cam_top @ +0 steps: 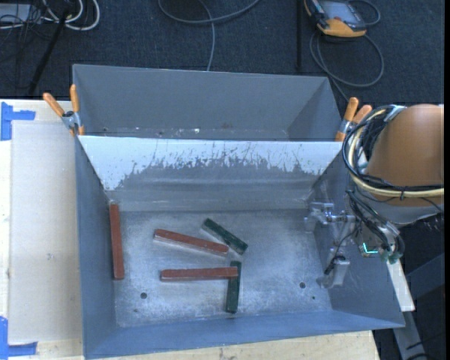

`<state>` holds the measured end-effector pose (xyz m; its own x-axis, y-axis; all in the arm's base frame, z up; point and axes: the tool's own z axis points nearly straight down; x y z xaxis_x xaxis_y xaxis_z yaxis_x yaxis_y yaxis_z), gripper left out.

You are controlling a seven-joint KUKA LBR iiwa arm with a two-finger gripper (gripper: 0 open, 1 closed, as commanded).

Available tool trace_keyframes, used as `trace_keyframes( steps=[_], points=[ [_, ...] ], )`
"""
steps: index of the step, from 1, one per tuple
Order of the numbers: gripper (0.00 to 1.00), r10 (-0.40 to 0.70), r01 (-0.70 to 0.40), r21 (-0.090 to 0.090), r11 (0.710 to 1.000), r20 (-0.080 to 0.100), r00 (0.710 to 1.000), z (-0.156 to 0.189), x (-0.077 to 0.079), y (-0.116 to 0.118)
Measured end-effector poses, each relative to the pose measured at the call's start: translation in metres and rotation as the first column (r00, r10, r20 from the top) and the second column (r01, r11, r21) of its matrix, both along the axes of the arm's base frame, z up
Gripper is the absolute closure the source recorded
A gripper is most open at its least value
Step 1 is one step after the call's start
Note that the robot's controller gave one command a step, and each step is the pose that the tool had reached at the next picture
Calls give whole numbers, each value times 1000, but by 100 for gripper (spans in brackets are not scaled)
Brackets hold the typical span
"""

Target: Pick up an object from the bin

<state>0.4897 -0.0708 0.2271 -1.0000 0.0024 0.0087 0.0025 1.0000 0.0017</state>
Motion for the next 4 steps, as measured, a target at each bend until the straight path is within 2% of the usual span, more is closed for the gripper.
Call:
trace_keyframes(
  steps=[1, 2, 3, 4],
  points=[
    [0, 20, -20, 1, 1000, 2, 1000, -89, 42, 49],
    [0, 188, -188, 0, 982, 6, 982, -159, 82, 113],
    [100, 188, -188, -2, 982, 14, 982, -154, 84, 111],
    [0, 189, -189, -2, 982, 12, 982, -156, 83, 112]
  ],
)
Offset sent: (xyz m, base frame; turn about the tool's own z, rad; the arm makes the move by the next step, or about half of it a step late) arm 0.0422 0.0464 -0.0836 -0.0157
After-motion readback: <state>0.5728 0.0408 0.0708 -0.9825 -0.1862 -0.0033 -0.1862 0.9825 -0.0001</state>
